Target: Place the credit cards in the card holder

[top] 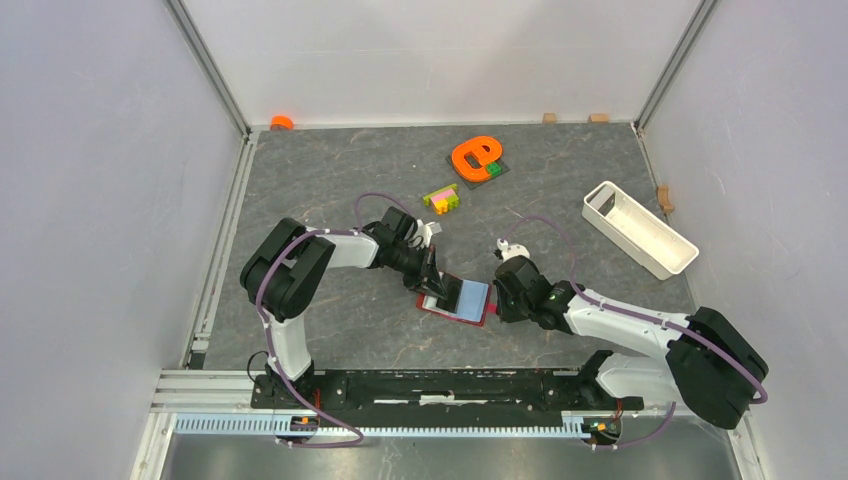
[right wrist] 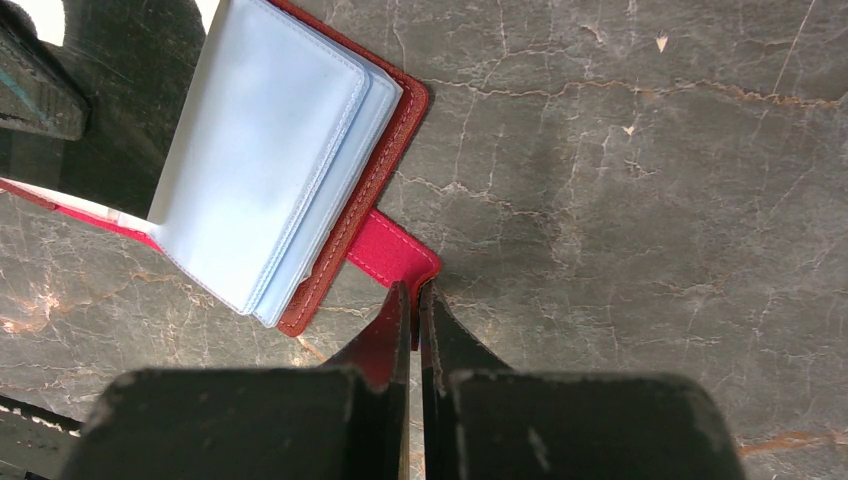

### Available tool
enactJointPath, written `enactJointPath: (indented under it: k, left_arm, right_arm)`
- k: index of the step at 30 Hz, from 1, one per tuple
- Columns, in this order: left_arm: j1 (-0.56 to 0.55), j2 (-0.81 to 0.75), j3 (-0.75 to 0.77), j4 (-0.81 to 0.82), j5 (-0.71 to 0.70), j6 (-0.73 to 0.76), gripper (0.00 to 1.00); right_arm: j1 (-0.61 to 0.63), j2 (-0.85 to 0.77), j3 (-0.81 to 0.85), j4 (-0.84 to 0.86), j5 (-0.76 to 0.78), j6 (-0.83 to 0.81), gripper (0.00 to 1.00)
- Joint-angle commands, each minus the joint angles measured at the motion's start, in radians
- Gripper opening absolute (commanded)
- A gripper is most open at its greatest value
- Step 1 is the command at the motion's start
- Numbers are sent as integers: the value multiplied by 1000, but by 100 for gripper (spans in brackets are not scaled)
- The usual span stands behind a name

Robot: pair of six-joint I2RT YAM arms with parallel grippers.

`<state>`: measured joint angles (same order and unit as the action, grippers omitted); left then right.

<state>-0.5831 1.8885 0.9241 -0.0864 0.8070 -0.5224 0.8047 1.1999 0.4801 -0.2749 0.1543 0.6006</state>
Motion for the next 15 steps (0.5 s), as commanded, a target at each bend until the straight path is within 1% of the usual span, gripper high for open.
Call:
enactJointPath:
  k: [1, 15]
  left_arm:
    - [-16, 29, -4, -15, -66, 9, 2]
    - [-14, 10, -39, -37, -57, -26, 2]
  right_arm:
    - [5, 6, -10, 38, -45, 11, 0]
    - [5, -12, -13, 26, -35, 15, 0]
